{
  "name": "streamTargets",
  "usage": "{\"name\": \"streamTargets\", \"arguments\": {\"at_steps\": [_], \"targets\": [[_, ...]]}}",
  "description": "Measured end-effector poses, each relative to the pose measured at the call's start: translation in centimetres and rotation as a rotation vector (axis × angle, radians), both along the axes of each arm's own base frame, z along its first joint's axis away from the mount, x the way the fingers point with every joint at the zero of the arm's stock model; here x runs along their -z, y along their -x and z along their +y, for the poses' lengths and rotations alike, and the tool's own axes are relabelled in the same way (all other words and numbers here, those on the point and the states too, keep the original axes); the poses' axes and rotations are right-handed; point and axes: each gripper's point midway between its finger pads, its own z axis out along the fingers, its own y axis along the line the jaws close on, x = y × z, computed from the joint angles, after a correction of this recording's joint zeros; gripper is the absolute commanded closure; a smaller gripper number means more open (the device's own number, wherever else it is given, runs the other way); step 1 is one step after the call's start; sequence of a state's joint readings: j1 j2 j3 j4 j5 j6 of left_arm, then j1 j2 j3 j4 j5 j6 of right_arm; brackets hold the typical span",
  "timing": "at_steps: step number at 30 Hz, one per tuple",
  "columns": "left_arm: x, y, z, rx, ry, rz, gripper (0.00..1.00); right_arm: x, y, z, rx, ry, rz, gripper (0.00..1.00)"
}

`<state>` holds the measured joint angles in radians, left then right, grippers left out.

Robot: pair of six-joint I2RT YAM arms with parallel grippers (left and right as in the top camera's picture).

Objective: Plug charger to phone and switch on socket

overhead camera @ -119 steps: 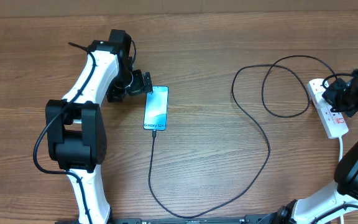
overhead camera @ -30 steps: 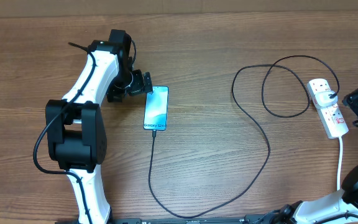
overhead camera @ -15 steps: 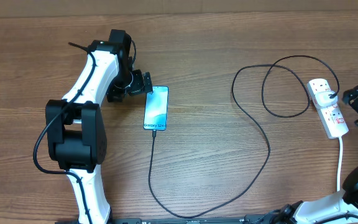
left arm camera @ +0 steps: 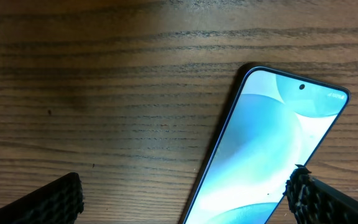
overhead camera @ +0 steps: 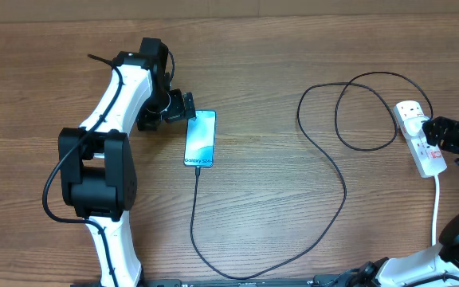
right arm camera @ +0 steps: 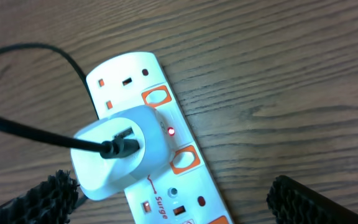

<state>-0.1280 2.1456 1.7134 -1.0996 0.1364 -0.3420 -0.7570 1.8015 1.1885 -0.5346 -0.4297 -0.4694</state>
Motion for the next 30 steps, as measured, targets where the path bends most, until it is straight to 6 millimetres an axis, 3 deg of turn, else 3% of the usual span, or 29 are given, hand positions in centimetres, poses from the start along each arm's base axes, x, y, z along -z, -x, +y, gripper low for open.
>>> {"name": "streamTargets", "arguments": {"at_steps": [10, 30], "targets": [[0.0, 0.0, 0.0, 0.000, 0.000, 0.000, 0.00, 0.4, 0.6, -1.1, -0.007, 0.085, 0.045, 0.00], [0.0, 0.0, 0.0, 0.000, 0.000, 0.000, 0.00, 0.5, 0.8, -1.4, -0.004, 0.097, 0.055, 0.00]]}}
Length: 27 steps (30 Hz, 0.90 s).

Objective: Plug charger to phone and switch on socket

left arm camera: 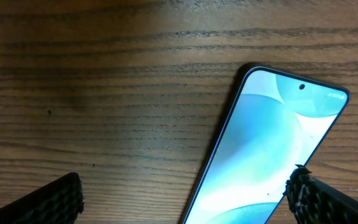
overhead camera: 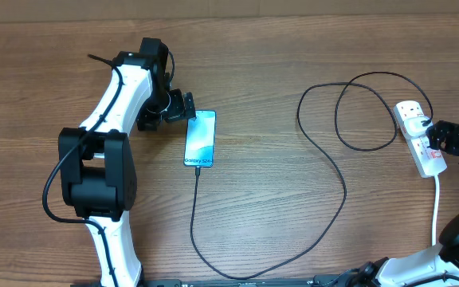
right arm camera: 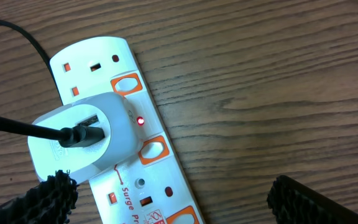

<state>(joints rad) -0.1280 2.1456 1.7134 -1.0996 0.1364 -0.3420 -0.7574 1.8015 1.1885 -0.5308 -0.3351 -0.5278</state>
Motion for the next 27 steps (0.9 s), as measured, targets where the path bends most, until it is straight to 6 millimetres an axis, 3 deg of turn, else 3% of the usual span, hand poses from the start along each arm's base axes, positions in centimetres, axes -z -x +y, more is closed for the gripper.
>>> {"name": "streamTargets", "arguments": {"at_steps": [22, 24, 27], "targets": [[-0.1, 0.0, 0.0, 0.000, 0.000, -0.003, 0.00, 0.0, 0.0, 0.0, 0.001, 0.001, 0.001, 0.00], [-0.8, -0.1, 0.0, 0.000, 0.002, -0.021, 0.00, 0.0, 0.0, 0.0, 0.001, 0.001, 0.001, 0.00], [-4.2, -0.5, -0.1, 0.000, 0.013, -0.103, 0.00, 0.0, 0.0, 0.0, 0.000, 0.002, 0.001, 0.00]]}}
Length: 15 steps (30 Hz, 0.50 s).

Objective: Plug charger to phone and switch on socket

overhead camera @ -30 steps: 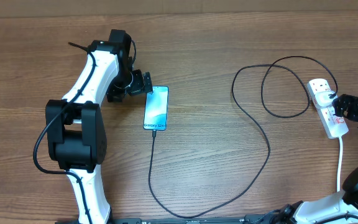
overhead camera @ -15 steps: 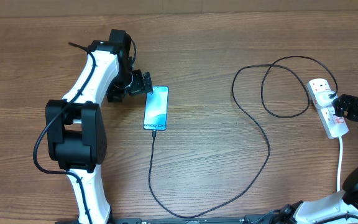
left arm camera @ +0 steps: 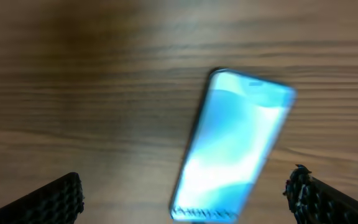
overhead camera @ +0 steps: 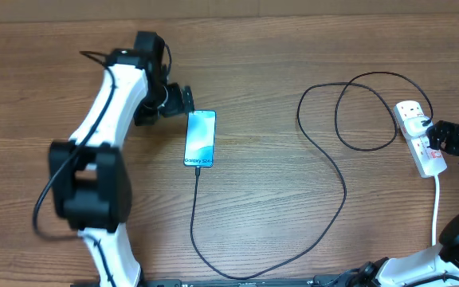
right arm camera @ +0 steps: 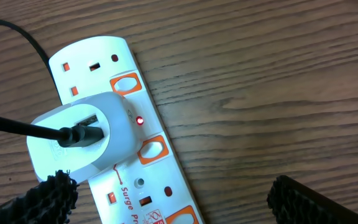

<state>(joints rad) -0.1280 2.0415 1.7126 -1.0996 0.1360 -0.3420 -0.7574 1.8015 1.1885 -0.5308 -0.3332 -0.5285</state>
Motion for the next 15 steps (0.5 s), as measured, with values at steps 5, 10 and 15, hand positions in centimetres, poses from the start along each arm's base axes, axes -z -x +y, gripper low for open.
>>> {"name": "streamTargets", "arguments": {"at_steps": [5, 10, 15], "targets": [[-10.5, 0.6, 0.1, 0.000, 0.033, -0.259, 0.00, 0.0, 0.0, 0.0, 0.000, 0.000, 0.000, 0.00], [-19.6, 3.2, 0.4, 0.000, 0.064, -0.492, 0.00, 0.0, 0.0, 0.0, 0.000, 0.000, 0.000, 0.00], [-24.3, 5.7, 0.7, 0.001, 0.080, -0.619, 0.00, 0.0, 0.0, 0.0, 0.000, 0.000, 0.000, 0.00]]}}
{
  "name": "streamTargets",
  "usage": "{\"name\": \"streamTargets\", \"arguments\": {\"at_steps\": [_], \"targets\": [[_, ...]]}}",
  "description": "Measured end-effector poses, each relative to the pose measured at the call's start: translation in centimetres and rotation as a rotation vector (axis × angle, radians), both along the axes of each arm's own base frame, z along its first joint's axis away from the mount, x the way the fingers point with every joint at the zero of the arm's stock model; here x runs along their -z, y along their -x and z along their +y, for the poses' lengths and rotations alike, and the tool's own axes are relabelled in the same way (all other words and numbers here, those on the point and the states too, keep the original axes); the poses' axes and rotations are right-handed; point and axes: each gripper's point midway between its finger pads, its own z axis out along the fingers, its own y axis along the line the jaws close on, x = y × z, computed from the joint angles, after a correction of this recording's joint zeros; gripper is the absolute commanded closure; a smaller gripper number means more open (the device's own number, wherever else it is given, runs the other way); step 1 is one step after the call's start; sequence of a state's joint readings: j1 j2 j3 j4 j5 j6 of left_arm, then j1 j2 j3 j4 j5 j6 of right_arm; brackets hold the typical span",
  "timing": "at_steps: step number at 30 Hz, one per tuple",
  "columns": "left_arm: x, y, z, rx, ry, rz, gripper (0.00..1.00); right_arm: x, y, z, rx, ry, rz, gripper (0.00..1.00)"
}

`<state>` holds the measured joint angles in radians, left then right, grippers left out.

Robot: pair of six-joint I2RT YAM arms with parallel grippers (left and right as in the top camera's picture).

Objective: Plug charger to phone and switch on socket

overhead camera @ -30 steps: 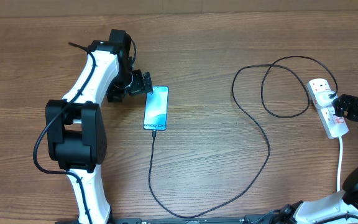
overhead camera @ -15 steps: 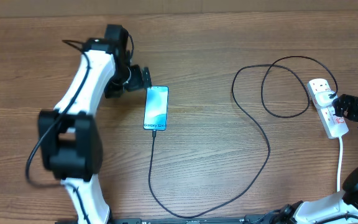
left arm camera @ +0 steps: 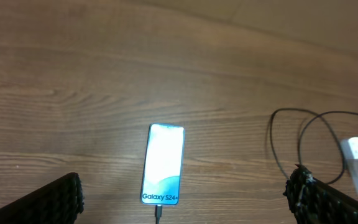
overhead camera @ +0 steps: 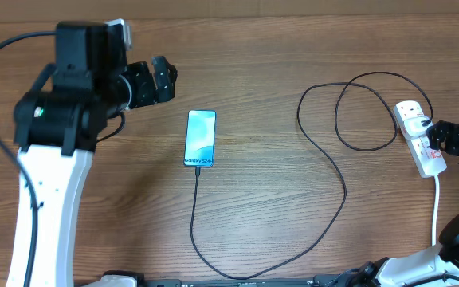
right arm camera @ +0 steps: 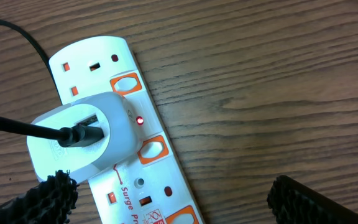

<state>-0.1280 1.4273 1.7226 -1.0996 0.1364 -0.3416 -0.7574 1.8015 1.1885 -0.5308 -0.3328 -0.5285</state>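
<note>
The phone (overhead camera: 200,138) lies flat on the wooden table with its blue screen lit, and also shows in the left wrist view (left arm camera: 163,163). A black cable (overhead camera: 345,191) is plugged into its lower end and loops across to the white charger plug (right arm camera: 79,140) seated in the white power strip (right arm camera: 160,205). Beside the plug a red light (right arm camera: 140,120) glows. My left gripper (overhead camera: 154,80) hangs open, high above the table and up-left of the phone. My right gripper (right arm camera: 173,193) stands open just over the strip, holding nothing.
The strip's own white cord (overhead camera: 437,207) runs toward the table's front edge at the right. The black cable forms a double loop (overhead camera: 365,112) left of the strip. Bare wood (overhead camera: 277,72) lies between phone and loop.
My left arm has risen and drawn back to the left, so its wrist view takes in the whole phone and the cable loop. The right gripper and the strip are unchanged.
The left gripper was first open and low at the phone's top end, with the right gripper open over the lit strip. The right gripper then stood slightly farther right. Later the left gripper was higher, and now it is high above the table.
</note>
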Motion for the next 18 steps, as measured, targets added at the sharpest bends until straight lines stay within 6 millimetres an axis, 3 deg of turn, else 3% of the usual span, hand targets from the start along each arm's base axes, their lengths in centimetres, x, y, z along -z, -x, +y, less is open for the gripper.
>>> {"name": "streamTargets", "arguments": {"at_steps": [4, 10, 18], "targets": [[-1.7, 1.3, 0.2, 0.000, 0.005, -0.044, 0.00, 0.0, 0.0, 0.0, 0.000, 0.000, 0.000, 0.00], [0.1, 4.0, 0.7, -0.002, -0.024, 0.073, 0.00, 0.0, 0.0, 0.0, 0.000, 0.000, 0.000, 0.00], [0.9, 3.3, 1.2, -0.025, -0.055, 0.065, 0.00, 0.0, 0.0, 0.0, 0.000, -0.001, 0.000, 0.00]]}}
